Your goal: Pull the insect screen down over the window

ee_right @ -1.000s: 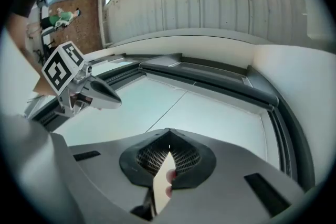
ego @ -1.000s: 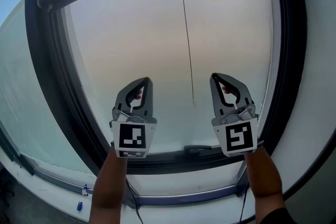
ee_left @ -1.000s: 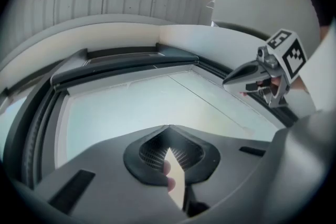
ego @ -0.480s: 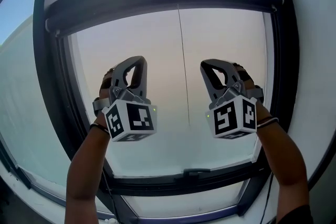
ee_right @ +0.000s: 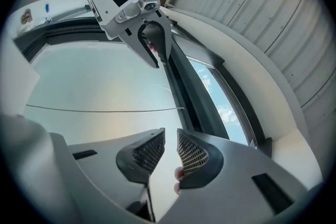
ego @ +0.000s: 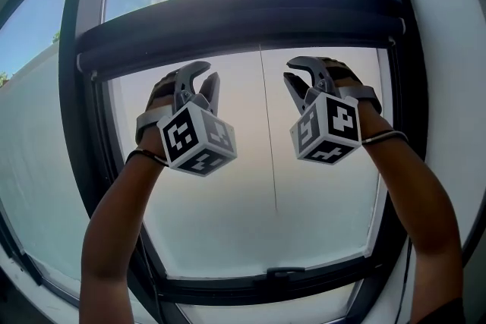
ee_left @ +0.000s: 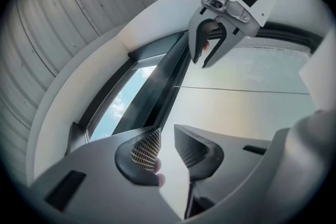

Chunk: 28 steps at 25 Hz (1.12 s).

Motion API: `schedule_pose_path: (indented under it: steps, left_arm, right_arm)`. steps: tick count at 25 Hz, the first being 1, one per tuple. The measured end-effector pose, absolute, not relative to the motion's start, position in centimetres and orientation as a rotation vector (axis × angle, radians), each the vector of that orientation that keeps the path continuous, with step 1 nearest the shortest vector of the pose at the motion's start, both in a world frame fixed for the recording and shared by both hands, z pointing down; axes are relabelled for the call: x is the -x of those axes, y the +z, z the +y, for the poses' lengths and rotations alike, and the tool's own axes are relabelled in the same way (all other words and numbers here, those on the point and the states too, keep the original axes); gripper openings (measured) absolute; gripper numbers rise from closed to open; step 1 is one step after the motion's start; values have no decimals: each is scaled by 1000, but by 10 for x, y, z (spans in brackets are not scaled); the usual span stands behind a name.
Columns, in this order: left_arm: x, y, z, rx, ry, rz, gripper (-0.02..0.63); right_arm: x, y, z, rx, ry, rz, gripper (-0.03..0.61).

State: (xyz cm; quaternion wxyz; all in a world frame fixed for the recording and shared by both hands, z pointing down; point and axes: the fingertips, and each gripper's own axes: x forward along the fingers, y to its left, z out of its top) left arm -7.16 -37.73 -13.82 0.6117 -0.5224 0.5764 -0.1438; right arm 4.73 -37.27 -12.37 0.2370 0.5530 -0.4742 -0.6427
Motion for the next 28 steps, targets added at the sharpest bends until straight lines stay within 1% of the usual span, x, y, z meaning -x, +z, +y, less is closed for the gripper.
schedule_pose_path:
  steps: [4,7,8,11,17,28]
  left_arm:
    - [60,-148,-384,1172,-409,1311,123]
    - [55,-160,-390,1129,-440,1312,147]
    - [54,-163,-391,1125,-441,1315,149]
    - [52,-170,-396,1128,-458,1321,152]
    - [45,-174,-408,1099,-530,1331,152]
    - [38,-178,-426,1113,-585,1331,152]
  right_arm:
    - [-44,-145,-376,-1504,-1758,-1252,81]
    - [-41,-159,-378,-1497,-1773,-1187,105]
    - [-40,-163,-378,-1491,-1775,-1170,123]
    - [-32,-169,-381,-1465,-1775,-1141,141]
    - [-17,-174,-397,-1415,-1740,-1061,141]
    - [-19,-175,-424,-1411,-1671,-979,141]
